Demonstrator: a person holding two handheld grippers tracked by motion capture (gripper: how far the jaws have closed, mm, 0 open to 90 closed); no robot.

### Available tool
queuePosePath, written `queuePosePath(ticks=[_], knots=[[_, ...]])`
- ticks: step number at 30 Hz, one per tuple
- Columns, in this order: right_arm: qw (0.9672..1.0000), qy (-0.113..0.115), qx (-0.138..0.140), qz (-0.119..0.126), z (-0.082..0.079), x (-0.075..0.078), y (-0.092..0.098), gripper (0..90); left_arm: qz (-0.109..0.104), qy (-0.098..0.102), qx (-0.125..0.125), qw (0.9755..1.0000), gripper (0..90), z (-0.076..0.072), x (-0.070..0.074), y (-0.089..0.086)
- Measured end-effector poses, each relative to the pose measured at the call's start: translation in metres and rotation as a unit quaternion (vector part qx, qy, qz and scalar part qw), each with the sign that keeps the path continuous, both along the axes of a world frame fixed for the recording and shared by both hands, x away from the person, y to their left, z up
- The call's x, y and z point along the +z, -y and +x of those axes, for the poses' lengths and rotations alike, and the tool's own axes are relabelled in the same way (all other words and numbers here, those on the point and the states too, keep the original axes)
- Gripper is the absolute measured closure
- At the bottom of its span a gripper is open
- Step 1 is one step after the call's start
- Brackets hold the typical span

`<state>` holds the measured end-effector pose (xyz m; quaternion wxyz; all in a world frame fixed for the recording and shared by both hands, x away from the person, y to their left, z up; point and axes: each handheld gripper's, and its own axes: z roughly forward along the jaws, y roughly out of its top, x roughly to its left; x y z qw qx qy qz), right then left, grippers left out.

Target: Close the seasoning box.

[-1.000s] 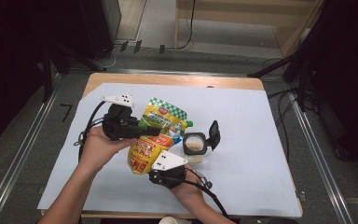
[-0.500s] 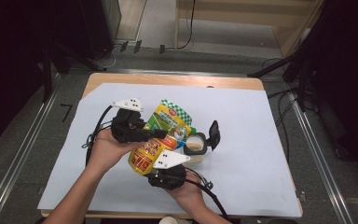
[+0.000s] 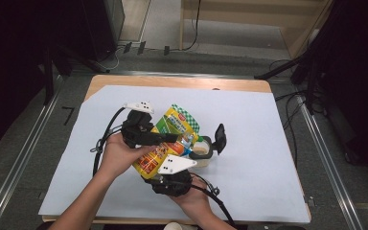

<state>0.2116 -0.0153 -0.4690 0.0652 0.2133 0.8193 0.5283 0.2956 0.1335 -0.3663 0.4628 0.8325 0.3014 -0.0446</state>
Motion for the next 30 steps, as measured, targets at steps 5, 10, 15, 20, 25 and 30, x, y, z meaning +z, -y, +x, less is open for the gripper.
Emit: queuePosePath(ticks=[5, 10, 15, 20, 25, 30], knots=[[1.0, -0.004, 0.006, 0.001, -0.001, 0.001, -0.001, 59.8, 0.001, -0.014, 0.003, 0.9999, 69.9, 0.002, -0.003, 0.004], [0.9999, -0.001, 0.01, -0.001, -0.003, 0.002, -0.002, 59.6, 0.0, -0.02, 0.004, 0.9998, 68.7, 0.003, -0.004, 0.006], [0.9999, -0.004, 0.01, -0.002, -0.002, 0.002, -0.002, 59.4, 0.007, -0.021, 0.005, 0.9997, 67.3, 0.004, -0.006, 0.01], [0.9996, 0.009, 0.015, -0.02, -0.004, 0.002, -0.004, 58.7, 0.023, -0.024, 0.005, 0.9994, 67.3, 0.005, -0.007, 0.014], [0.9993, 0.018, 0.019, -0.027, -0.004, 0.001, -0.005, 56.2, 0.041, -0.026, 0.007, 0.9988, 67.5, 0.007, -0.006, 0.019], [0.9993, 0.01, 0.028, -0.025, -0.001, 0.001, -0.005, 54.2, 0.053, -0.043, 0.011, 0.9976, 67.6, 0.012, -0.006, 0.023]])
